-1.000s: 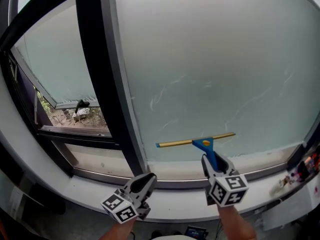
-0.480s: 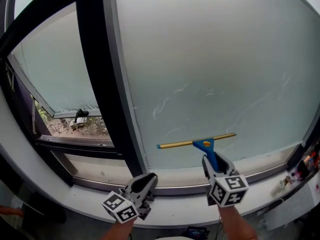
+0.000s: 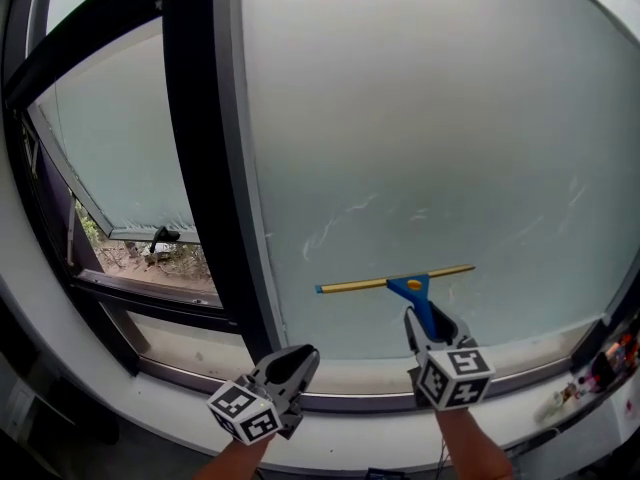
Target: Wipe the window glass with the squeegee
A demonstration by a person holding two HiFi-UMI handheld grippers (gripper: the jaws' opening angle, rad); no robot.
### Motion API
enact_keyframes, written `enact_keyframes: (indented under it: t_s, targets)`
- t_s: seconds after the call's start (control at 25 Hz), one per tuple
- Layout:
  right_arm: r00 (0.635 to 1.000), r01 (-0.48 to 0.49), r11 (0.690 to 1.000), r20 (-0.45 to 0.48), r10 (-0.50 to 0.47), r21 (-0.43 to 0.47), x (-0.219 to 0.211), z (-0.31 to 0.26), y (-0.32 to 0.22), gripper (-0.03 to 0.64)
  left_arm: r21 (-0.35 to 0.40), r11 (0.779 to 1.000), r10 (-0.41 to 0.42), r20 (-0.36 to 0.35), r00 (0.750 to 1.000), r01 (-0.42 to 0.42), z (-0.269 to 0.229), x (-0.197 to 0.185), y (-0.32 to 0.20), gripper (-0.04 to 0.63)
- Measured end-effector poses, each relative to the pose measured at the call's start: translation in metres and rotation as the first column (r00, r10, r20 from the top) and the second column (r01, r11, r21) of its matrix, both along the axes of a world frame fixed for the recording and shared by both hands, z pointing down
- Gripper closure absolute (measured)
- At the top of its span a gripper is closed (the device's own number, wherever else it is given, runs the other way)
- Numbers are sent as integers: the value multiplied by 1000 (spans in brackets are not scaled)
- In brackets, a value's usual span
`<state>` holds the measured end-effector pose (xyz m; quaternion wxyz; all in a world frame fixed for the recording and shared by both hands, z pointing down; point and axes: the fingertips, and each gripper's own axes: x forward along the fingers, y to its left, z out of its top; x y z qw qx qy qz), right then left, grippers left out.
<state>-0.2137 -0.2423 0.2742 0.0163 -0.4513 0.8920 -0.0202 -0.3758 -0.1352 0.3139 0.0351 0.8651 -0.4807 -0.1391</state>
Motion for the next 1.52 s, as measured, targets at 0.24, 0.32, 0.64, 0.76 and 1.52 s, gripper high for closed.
enact_keyframes:
  t_s: [0.24,0.32,0.64,0.76,1.52]
  targets:
    - [1000,-10,997,-15,11,81,-5,-40,-18,460,51,999,-19,61,998,16,-30,-10,-19,543]
    - [1000,-10,993,-23,12,117,-8,-56,-23,460,77,997,-29,81,996,22,-46,-17,-26,543]
    - [999,-26,962,-15,31,274,-22,-145,-34,460,236,969,-106,141,984,70,-139,-33,-45,543]
    - [999,-38,943,-1,41,330,-26,-180,-36,460,292,953,-133,173,976,78,-168,-34,-50,543]
    - [991,-122,789,37,125,602,-74,-412,-45,460,490,867,-262,291,920,92,-318,-31,-83,543]
